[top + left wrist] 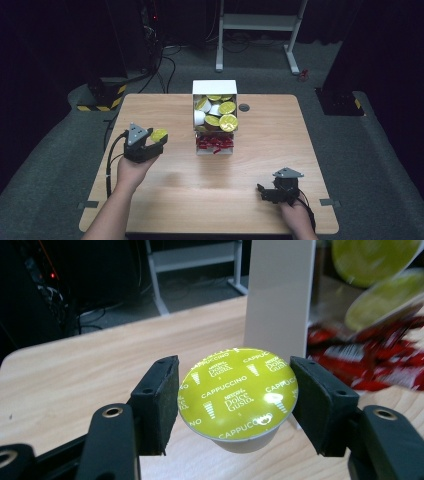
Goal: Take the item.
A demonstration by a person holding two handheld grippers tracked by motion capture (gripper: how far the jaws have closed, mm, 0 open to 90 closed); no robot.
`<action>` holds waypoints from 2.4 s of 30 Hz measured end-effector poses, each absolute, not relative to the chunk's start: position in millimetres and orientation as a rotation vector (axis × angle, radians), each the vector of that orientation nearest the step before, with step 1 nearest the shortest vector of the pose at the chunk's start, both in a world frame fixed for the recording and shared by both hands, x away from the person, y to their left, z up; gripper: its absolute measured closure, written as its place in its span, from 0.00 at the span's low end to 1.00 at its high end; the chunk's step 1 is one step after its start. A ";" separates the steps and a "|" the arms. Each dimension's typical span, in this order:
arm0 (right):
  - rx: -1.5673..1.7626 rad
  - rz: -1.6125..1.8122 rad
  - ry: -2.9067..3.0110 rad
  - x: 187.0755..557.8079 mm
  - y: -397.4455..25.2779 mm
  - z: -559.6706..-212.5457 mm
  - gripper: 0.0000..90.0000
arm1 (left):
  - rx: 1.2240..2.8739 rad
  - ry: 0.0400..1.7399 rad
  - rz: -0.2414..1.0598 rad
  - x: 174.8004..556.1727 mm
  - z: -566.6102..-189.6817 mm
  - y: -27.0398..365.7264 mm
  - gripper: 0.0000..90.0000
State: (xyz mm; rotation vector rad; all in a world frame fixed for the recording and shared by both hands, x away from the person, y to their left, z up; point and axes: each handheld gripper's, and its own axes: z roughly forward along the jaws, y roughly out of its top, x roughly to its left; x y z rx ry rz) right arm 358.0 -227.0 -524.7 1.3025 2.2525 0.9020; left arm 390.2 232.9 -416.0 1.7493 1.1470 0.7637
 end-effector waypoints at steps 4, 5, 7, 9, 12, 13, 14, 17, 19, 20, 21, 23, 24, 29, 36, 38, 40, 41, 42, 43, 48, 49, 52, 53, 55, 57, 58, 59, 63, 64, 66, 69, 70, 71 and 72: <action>1.302 0.902 2.253 358.0 -227.0 -524.7 0.09 | 1.757 1.171 0.753 391.4 -427.9 235.4 0.43; 1.302 0.902 2.253 358.0 -227.0 -524.6 0.09 | 1.756 1.178 0.751 391.9 -430.6 235.8 0.44; 1.301 0.902 2.254 358.1 -227.1 -524.7 0.09 | 1.758 1.189 0.745 393.1 -435.6 236.4 0.44; 1.299 0.901 2.255 358.1 -227.1 -524.6 0.09 | 1.762 1.201 0.738 394.4 -441.0 236.5 0.44; 1.303 0.902 2.253 358.1 -226.9 -524.6 0.09 | 1.769 1.206 0.739 396.0 -447.6 236.3 0.44; 1.300 0.901 2.254 358.1 -227.1 -524.6 0.09 | 1.769 1.211 0.736 396.7 -450.1 236.0 0.43; 1.299 0.901 2.255 358.1 -227.1 -524.6 0.09 | 1.772 1.214 0.734 397.5 -452.6 235.8 0.43; 1.300 0.901 2.255 358.1 -227.1 -524.6 0.09 | 1.783 1.224 0.737 399.8 -460.2 234.2 0.43; 1.299 0.901 2.255 358.1 -227.1 -524.6 0.09 | 1.789 1.230 0.734 401.4 -464.8 233.2 0.44; 1.301 0.902 2.254 358.1 -227.0 -524.6 0.09 | 1.792 1.234 0.735 402.4 -466.9 232.7 0.44; 1.300 0.901 2.254 358.1 -227.1 -524.6 0.09 | 1.796 1.244 0.732 403.3 -468.7 232.1 0.44; 1.299 0.901 2.255 358.2 -227.1 -524.6 0.09 | 1.797 1.252 0.730 405.3 -472.4 231.5 0.44; 1.299 0.901 2.255 358.2 -227.1 -524.6 0.09 | 1.795 1.261 0.724 406.0 -474.2 230.8 0.43; 1.295 0.901 2.257 358.3 -227.1 -524.7 0.09 | 1.798 1.274 0.732 410.4 -482.7 227.6 0.43; 1.295 0.902 2.258 358.3 -227.0 -524.7 0.09 | 1.811 1.290 0.742 416.9 -492.8 222.4 0.43; 1.294 0.901 2.258 358.3 -227.1 -524.7 0.09 | 1.816 1.291 0.744 418.6 -495.6 219.9 0.44; 1.295 0.901 2.258 358.3 -227.0 -524.7 0.09 | 1.821 1.298 0.743 419.9 -498.5 217.7 0.44; 1.295 0.901 2.258 358.3 -227.0 -524.7 0.09 | 1.832 1.295 0.750 420.9 -499.7 217.5 0.44; 1.295 0.901 2.258 358.3 -227.0 -524.7 0.09 | 1.828 1.297 0.752 421.8 -501.1 216.6 0.44; 1.294 0.901 2.258 358.3 -227.0 -524.7 0.09 | 1.830 1.298 0.754 422.5 -502.1 216.0 0.44; 1.294 0.901 2.258 358.3 -227.1 -524.7 0.09 | 1.824 1.312 0.757 425.7 -505.8 214.8 0.44; 1.295 0.901 2.258 358.3 -227.0 -524.7 0.09 | 1.823 1.314 0.756 426.1 -506.3 214.7 0.44; 1.295 0.902 2.258 358.3 -227.0 -524.7 0.09 | 1.828 1.312 0.755 426.6 -507.3 213.9 0.44; 1.294 0.901 2.258 358.3 -227.0 -524.7 0.09 | 1.835 1.308 0.759 426.9 -507.8 213.7 0.44; 1.294 0.901 2.258 358.3 -227.1 -524.7 0.09 | 1.844 1.304 0.772 427.5 -509.2 212.0 0.44; 1.295 0.902 2.258 358.3 -227.0 -524.7 0.09 | 1.841 1.306 0.776 428.6 -510.7 210.5 0.44; 1.295 0.902 2.258 358.3 -227.0 -524.7 0.09 | 1.846 1.305 0.776 429.1 -511.1 210.7 0.44; 1.295 0.901 2.258 358.3 -227.0 -524.7 0.09 | 1.845 1.307 0.777 429.6 -511.7 210.4 0.44; 1.295 0.901 2.258 358.3 -227.0 -524.7 0.09 | 1.846 1.313 0.768 430.5 -513.7 208.5 0.44; 1.294 0.901 2.258 358.3 -227.0 -524.7 0.09 | 1.854 1.311 0.768 430.3 -514.0 208.1 0.44; 1.295 0.901 2.258 358.3 -227.0 -524.7 0.09 | 1.861 1.310 0.770 430.3 -514.7 207.5 0.43; 1.303 0.903 2.256 358.1 -226.6 -524.5 0.09 | 1.865 1.309 0.772 431.0 -515.6 207.8 0.43; 1.303 0.903 2.257 358.1 -226.6 -524.5 0.09 | 1.862 1.310 0.773 431.7 -516.3 207.9 0.43; 1.303 0.903 2.257 358.1 -226.6 -524.5 0.09 | 1.859 1.315 0.772 432.6 -517.2 208.1 0.43; 1.303 0.903 2.256 358.1 -226.6 -524.5 0.09 | 1.851 1.315 0.770 433.0 -517.7 208.1 0.43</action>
